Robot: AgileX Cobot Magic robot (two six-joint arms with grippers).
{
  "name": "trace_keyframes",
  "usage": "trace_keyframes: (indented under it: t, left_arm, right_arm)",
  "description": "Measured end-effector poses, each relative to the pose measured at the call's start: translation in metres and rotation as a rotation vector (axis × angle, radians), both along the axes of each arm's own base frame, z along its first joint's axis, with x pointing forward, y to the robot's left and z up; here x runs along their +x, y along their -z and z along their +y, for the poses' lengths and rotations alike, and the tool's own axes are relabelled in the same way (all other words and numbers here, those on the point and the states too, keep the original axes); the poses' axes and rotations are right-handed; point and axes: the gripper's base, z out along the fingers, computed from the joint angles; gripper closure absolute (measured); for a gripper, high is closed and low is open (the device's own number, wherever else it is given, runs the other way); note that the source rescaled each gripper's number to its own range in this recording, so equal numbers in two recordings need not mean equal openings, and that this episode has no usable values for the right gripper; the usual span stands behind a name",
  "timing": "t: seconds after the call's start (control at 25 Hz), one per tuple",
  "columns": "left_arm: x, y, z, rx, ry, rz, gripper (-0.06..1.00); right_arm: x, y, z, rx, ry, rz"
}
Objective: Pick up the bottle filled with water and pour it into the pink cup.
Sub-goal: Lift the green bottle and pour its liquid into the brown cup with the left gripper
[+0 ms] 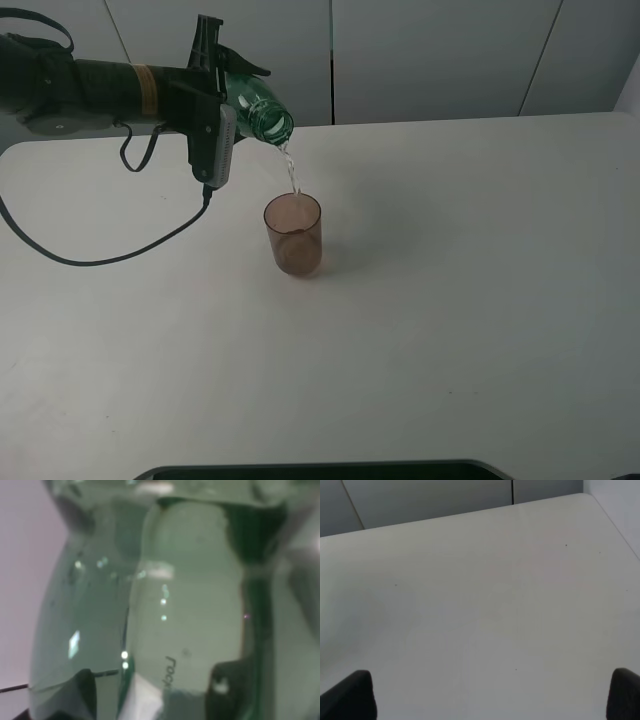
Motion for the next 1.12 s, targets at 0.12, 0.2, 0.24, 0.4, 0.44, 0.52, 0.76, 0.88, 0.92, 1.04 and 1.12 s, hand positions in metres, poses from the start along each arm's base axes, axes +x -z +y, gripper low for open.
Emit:
trace_keyframes:
  t: [0.12,0.2,0.24,0.4,0.44,0.52,0.76,0.88,0.92,1.04,1.12]
  left_arm:
    - [0.0000,0.0000,0.0000,0.000,0.000,0.000,0.94]
    - [0.0000,0.0000,0.0000,0.001,0.001,-0.002,0.94]
    - [0.0000,0.0000,0.0000,0.001,0.001,-0.002,0.94]
    - [0.0000,0.0000,0.0000,0.005,0.003,-0.008,0.94]
    - [0.0000,0.0000,0.0000,0.006,0.004,-0.009,0.94]
    - [-0.0001,-0.0001,-0.0001,0.007,0.007,-0.013,0.94]
    - [-0.0001,-0.0001,-0.0001,0.007,0.007,-0.013,0.94]
    - [0.0000,-0.0002,-0.0001,0.008,0.007,-0.015,0.94]
    - [0.0000,-0.0002,-0.0001,0.008,0.007,-0.015,0.94]
    - [0.0001,-0.0001,0.0000,0.011,0.007,-0.017,0.94]
    - [0.0002,-0.0001,0.0001,0.009,0.005,-0.016,0.94]
  right_arm:
    - [0.0000,0.0000,0.0000,0.000,0.000,0.000]
    - [0.0000,0.0000,0.0000,0.000,0.000,0.000]
    - [0.0000,0.0000,0.0000,0.000,0.000,0.000]
    - [0.0000,0.0000,0.0000,0.000,0.000,0.000]
    - [0.0000,0.0000,0.0000,0.000,0.000,0.000]
    - [0.0000,0.0000,0.0000,0.000,0.000,0.000]
    - [0.0000,0.0000,0.0000,0.000,0.000,0.000]
    - [0.0000,0.0000,0.0000,0.000,0.000,0.000]
    - [0.0000,0.0000,0.0000,0.000,0.000,0.000]
    - [0.0000,0.0000,0.0000,0.000,0.000,0.000]
    - [0.0000,0.0000,0.0000,0.000,0.000,0.000]
